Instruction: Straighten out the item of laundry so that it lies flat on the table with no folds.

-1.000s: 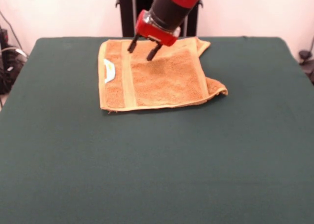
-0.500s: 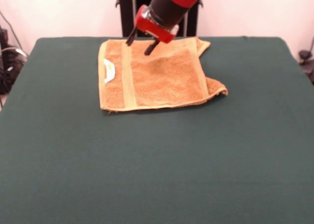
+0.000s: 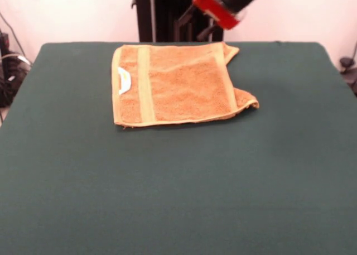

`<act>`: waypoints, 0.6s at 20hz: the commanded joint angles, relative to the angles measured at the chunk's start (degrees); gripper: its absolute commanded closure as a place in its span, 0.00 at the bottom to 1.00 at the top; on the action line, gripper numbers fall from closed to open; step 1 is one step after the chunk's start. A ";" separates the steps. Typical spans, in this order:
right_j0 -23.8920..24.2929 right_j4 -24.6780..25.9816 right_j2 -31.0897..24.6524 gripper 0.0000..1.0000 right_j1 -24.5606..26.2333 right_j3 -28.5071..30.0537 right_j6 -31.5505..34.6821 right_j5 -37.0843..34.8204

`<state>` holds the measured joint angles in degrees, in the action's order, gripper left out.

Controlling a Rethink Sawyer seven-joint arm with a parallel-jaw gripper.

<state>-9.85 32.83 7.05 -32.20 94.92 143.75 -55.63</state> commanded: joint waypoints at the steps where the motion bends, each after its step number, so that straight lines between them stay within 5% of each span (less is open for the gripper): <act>1: -4.23 -7.72 -1.44 0.00 2.62 -9.47 13.90 -7.03; 12: -7.41 -9.96 0.23 0.00 9.54 -18.52 18.56 -2.65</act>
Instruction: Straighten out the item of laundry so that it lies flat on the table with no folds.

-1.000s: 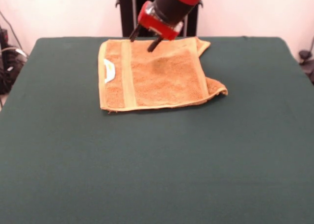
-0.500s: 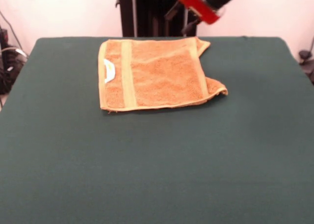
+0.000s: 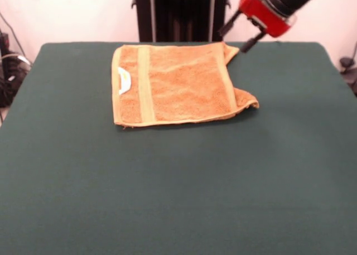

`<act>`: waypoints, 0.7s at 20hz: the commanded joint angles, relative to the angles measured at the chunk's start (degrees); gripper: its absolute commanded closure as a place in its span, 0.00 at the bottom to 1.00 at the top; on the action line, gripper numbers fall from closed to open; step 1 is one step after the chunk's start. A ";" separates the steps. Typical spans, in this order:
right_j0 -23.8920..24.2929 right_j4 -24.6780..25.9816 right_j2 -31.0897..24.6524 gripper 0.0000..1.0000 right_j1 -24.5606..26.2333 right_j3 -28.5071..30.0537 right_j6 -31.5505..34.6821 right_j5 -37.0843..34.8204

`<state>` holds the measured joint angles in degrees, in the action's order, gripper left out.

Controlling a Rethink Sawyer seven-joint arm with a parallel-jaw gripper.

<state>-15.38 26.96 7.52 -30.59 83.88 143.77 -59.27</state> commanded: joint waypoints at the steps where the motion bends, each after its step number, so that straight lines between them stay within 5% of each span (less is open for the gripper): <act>1: -2.11 -4.10 0.02 0.00 8.72 -8.05 18.86 1.66; 14: -4.89 -7.65 3.03 0.00 18.21 -12.65 23.56 7.19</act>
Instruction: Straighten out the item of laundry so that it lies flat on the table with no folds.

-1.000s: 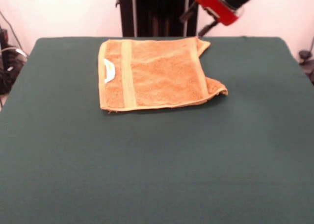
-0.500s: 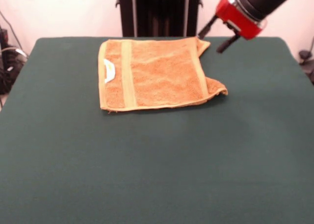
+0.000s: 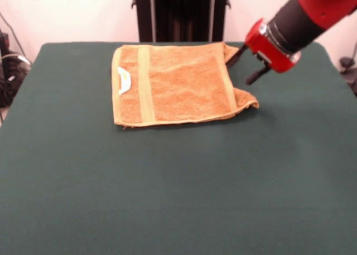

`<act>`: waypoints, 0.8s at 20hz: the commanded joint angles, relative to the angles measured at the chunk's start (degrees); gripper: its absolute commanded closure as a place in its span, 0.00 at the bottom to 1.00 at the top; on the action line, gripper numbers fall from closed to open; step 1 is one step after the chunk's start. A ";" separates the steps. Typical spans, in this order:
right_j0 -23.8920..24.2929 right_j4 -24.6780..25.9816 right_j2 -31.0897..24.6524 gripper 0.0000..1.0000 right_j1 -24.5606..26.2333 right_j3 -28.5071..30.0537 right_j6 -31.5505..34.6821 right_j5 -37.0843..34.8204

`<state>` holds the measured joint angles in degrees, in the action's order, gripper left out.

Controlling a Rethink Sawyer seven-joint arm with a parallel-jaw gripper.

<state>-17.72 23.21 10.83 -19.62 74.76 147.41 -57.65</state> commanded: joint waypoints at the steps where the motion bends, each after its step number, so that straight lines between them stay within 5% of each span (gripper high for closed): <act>1: -2.76 -4.20 -0.13 0.00 7.89 -3.74 20.39 5.81; 8: -4.58 -6.07 0.66 0.00 13.58 -7.91 23.99 7.43; 16: -5.31 -10.97 1.38 0.00 12.25 -6.38 26.74 10.16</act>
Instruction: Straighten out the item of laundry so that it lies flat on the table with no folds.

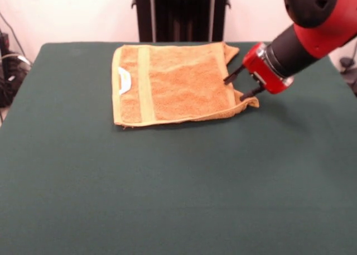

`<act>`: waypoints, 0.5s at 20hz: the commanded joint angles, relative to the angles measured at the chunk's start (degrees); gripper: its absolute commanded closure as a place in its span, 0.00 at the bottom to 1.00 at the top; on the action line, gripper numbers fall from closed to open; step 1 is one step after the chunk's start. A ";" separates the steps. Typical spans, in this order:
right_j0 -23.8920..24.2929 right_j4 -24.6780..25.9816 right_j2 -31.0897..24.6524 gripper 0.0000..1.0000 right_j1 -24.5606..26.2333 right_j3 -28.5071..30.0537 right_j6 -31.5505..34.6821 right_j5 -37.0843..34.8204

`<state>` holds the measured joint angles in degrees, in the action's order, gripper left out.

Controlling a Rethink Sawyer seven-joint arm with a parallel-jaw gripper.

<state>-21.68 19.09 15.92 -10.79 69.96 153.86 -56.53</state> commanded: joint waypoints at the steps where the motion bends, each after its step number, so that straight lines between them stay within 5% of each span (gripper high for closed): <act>1: -1.29 -7.79 -3.72 0.00 3.01 -1.07 20.62 9.44; 10: -0.74 -13.14 -3.47 0.00 0.92 1.41 21.79 14.14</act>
<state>-21.75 13.59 17.68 -10.62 70.07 156.56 -54.56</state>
